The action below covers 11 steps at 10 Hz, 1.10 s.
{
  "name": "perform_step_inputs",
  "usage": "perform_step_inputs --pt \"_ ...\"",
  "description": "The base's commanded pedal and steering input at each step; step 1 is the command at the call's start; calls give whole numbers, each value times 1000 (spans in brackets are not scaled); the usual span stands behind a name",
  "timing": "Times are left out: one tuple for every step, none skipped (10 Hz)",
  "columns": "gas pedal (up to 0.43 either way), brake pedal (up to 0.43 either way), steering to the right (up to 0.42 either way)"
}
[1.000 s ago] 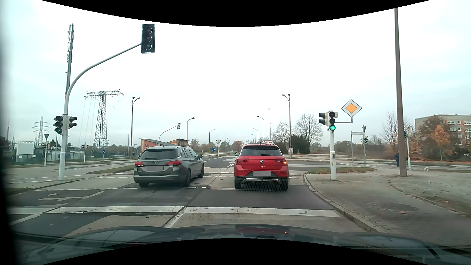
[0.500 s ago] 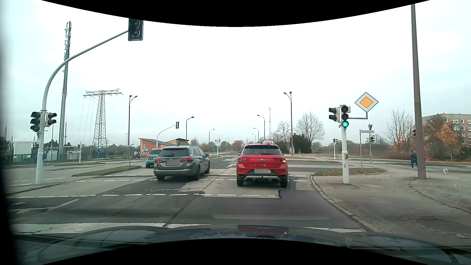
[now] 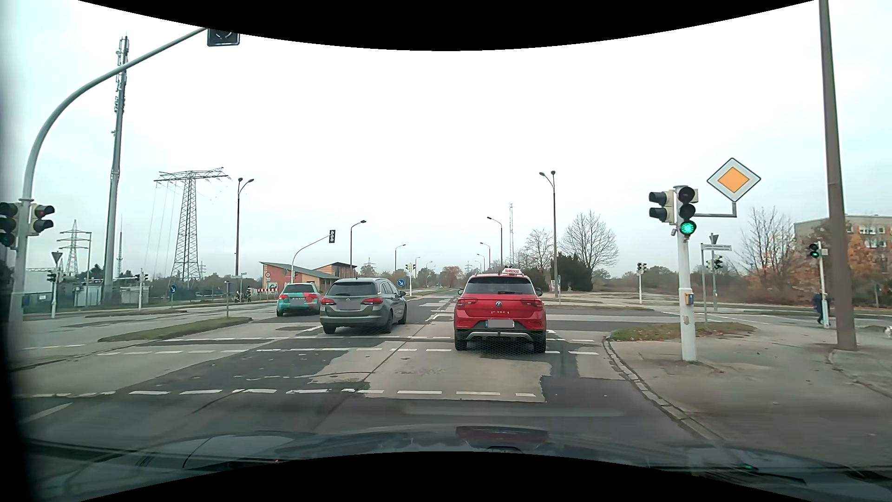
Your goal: Follow the waypoints while adhering to traffic rules and regulations
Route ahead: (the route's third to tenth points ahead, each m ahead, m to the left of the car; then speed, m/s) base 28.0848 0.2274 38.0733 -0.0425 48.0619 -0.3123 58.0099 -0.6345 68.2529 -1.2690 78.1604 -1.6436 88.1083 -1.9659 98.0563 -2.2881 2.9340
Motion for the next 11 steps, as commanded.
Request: perform_step_inputs --pt "189 0 -3" --pt "189 0 -3" --pt "197 0 -1" --pt "209 0 1" --pt "220 0 2" --pt "240 0 2" --pt "240 0 2" --pt "248 0 2" --pt "248 0 2" --pt "260 0 2" --pt "268 0 2"
